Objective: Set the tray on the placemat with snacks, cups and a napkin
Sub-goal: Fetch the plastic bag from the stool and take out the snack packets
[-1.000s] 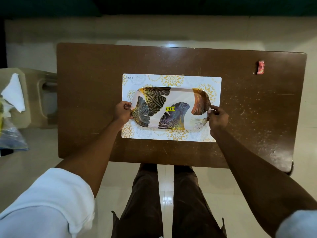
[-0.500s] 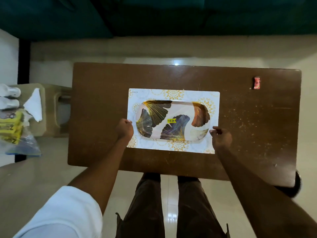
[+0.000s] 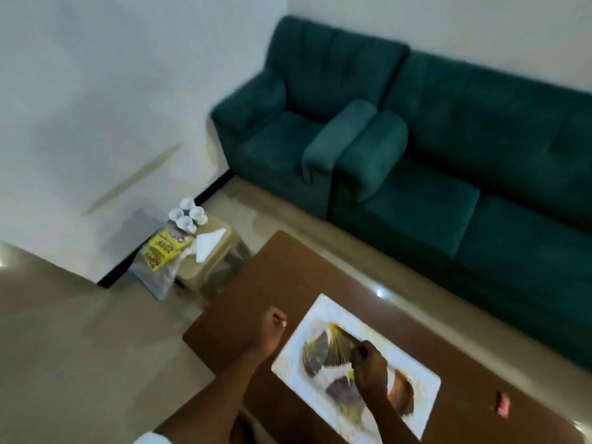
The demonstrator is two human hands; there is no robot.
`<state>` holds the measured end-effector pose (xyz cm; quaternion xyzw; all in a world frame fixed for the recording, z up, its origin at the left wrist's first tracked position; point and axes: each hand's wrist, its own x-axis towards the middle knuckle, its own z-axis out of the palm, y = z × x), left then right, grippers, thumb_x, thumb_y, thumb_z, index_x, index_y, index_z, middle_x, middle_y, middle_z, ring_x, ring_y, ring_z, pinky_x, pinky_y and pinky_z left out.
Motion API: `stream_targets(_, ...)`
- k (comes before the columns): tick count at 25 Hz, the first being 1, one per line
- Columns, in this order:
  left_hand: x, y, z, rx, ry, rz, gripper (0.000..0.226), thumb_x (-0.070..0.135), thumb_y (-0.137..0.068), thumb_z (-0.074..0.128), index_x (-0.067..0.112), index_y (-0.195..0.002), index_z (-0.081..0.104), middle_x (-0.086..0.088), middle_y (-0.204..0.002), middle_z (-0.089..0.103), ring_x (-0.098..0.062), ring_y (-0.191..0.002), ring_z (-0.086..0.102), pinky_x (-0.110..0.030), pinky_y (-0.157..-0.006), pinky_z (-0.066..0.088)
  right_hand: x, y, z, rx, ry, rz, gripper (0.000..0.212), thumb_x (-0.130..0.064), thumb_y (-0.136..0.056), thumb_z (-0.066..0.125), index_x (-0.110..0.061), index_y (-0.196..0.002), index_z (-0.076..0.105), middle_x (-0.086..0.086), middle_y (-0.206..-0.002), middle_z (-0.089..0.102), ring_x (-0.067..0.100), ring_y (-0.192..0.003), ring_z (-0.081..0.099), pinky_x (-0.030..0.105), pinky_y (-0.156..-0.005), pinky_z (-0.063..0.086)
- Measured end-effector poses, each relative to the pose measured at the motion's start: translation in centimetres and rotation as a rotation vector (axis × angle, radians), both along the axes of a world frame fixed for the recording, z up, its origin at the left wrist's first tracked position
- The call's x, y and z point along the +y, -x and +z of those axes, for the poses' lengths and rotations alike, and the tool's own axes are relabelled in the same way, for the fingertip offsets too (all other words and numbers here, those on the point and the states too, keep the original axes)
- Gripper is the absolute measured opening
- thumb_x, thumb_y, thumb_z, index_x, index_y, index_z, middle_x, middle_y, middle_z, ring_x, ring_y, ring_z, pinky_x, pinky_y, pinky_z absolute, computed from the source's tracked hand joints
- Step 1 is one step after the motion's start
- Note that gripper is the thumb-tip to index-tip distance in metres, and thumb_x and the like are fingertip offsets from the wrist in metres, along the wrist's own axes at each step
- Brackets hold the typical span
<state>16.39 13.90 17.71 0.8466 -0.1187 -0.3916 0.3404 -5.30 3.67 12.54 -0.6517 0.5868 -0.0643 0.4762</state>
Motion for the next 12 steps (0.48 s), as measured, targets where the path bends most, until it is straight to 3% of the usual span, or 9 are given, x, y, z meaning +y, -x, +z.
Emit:
stream_targets(3,-1.8,-5.8,9.6,-0.190,0.098,-0.156,0.036,0.010,-0.101,0.062,0.004,-0.136,0.057,-0.015,-0.129,0.066,-0.022,-0.113,0.064,-0.029,-0.096,0.052,-4.1,-7.0,9.4,-0.069,0.111,0.171,0.027,-0.017,-0.105,0.056,-0.002,-0.084,0.062,0.022,-0.082,0.069,0.040,-0.082,0.067,0.048,-0.078,0.054)
stream_targets(5,-2.8,-9.6,15.5,-0.296,0.174,-0.244,0.042,0.016,-0.101,0.062,0.006,-0.141,0.054,-0.013,-0.139,0.061,-0.027,-0.128,0.061,-0.036,-0.108,0.050,-6.2,-11.8,15.5,-0.055,0.237,0.283,0.027,-0.022,-0.106,0.055,0.001,-0.097,0.065,0.022,-0.089,0.068,0.041,-0.090,0.066,0.041,-0.077,0.049)
stream_targets(12,2.7,-24.5,36.8,-0.765,0.234,-0.334,0.056,0.025,-0.101,0.062,0.006,-0.151,0.045,-0.017,-0.156,0.046,-0.030,-0.144,0.047,-0.040,-0.119,0.038,-5.3,-27.8,40.8,-0.105,0.701,0.385,0.059,-0.037,-0.100,0.065,-0.003,-0.146,0.050,0.026,-0.141,0.052,0.042,-0.130,0.054,0.044,-0.109,0.045)
